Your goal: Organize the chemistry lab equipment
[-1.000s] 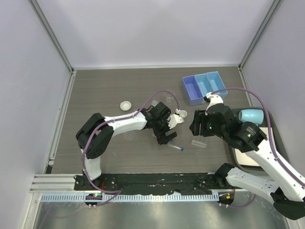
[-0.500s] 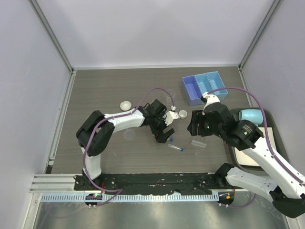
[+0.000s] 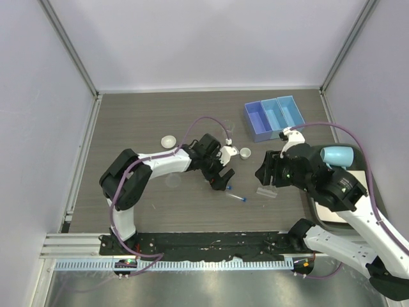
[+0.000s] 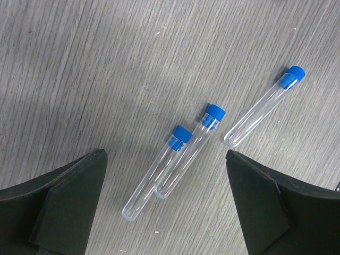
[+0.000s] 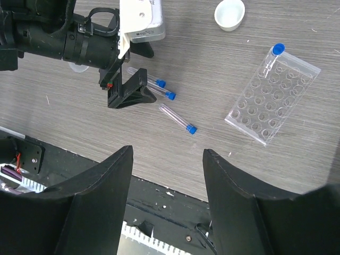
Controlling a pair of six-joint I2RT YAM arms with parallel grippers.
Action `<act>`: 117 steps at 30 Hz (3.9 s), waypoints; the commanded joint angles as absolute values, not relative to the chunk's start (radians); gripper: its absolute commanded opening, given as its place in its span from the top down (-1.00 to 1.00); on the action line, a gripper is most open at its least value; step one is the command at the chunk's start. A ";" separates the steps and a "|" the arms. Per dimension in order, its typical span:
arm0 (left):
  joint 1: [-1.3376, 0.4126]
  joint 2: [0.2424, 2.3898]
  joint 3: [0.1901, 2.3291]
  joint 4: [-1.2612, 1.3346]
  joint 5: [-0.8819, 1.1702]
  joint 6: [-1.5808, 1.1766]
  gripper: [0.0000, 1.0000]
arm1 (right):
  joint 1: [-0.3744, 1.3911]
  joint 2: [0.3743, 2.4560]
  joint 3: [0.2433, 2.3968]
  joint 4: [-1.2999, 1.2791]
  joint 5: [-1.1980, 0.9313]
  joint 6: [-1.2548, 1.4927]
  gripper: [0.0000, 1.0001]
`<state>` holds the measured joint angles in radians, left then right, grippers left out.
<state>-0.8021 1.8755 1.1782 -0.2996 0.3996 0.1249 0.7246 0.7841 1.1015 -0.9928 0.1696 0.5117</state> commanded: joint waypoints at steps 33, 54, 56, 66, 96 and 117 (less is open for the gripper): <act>-0.880 1.902 1.130 -0.475 0.094 0.006 0.23 | 0.729 0.703 1.040 -0.959 0.132 0.540 0.08; -0.954 1.868 1.150 -0.483 0.015 -0.234 -0.18 | 0.729 0.673 1.054 -0.976 0.121 0.541 0.09; -0.960 1.861 1.147 -0.479 0.009 -0.259 -0.21 | 0.727 0.667 1.054 -0.979 0.121 0.546 0.09; -0.980 1.867 1.098 -0.480 -0.097 -0.417 -0.20 | 0.729 0.643 1.046 -0.983 0.107 0.564 0.09; -1.111 1.874 1.037 -0.456 -0.087 -0.571 -0.14 | 0.727 0.638 1.031 -0.979 0.092 0.583 0.09; -1.034 1.973 1.151 -0.416 -0.049 -0.494 -0.10 | 0.729 0.646 1.025 -0.979 0.110 0.578 0.09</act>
<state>-1.0508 1.8778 1.1934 -0.3676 -0.1158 -0.4904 0.7246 0.6456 1.0321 -1.0035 0.1028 0.5777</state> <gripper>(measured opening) 0.583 0.458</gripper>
